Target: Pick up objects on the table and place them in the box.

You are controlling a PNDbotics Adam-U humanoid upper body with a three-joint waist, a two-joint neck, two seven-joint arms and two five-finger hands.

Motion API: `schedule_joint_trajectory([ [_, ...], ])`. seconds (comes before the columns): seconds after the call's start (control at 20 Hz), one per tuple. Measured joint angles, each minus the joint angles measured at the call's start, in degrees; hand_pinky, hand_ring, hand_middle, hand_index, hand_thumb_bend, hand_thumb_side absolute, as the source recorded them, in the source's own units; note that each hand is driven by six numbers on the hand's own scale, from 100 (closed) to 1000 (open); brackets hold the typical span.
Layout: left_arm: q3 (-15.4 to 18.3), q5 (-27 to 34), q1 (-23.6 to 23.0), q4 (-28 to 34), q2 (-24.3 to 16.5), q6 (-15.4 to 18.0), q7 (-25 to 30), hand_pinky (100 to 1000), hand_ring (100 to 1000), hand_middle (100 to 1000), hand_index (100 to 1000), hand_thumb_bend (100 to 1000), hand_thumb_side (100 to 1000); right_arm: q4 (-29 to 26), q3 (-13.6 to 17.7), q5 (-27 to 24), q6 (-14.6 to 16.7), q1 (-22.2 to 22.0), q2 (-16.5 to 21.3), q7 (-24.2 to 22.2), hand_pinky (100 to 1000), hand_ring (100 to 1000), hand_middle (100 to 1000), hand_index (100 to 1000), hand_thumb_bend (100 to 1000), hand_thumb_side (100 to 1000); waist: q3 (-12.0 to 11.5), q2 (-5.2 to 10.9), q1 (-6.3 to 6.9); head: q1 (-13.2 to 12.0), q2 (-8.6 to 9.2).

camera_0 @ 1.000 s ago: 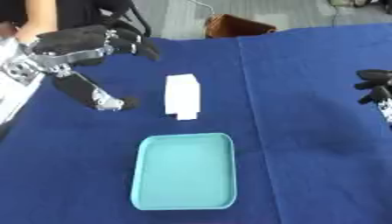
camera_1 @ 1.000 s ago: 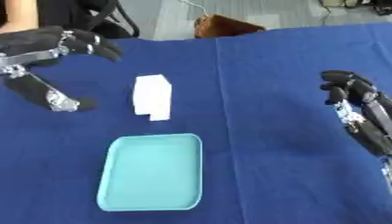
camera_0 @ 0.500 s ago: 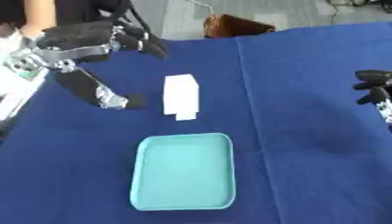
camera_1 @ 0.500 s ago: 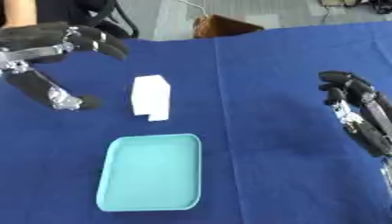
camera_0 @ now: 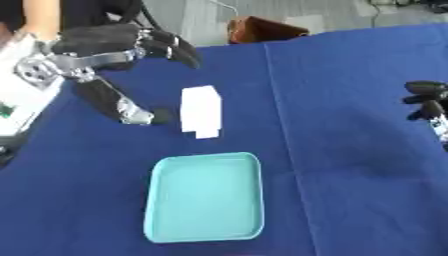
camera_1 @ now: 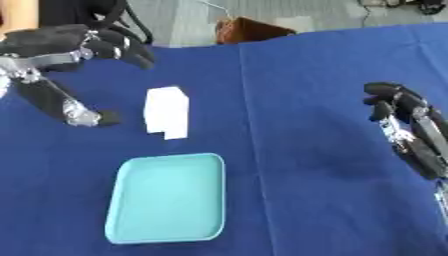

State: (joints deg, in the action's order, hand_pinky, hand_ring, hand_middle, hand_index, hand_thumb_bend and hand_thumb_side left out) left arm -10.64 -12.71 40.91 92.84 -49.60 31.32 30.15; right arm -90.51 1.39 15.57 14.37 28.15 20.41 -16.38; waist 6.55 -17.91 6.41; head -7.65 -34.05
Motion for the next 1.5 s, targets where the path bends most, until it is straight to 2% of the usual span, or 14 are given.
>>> schedule_joint_trajectory([
  [0.45, -0.7, -1.6, 0.8, 0.0, 1.0, 0.1, 0.4, 737, 802, 840, 895, 441, 609, 0.1, -0.3, 0.0, 0.0, 0.4, -0.1, 0.0, 642, 782, 850, 857, 100, 857, 0.8, 0.0, 0.1, 0.0, 0.77],
  [1.15, -1.4, -3.5, 0.7, -0.8, 1.9, 0.3, 0.5, 733, 786, 824, 881, 445, 624, 0.1, -0.3, 0.0, 0.2, 0.4, -0.4, -0.2, 642, 782, 850, 856, 100, 858, 0.8, 0.0, 0.08, 0.0, 4.47],
  [1.5, -2.2, -4.9, 0.6, -1.4, 2.5, 0.4, 1.0, 737, 787, 827, 882, 453, 637, 0.1, -0.3, 0.0, 0.2, 0.7, -0.5, -0.3, 643, 782, 850, 856, 100, 858, 0.8, -0.27, 0.01, 0.5, 5.14],
])
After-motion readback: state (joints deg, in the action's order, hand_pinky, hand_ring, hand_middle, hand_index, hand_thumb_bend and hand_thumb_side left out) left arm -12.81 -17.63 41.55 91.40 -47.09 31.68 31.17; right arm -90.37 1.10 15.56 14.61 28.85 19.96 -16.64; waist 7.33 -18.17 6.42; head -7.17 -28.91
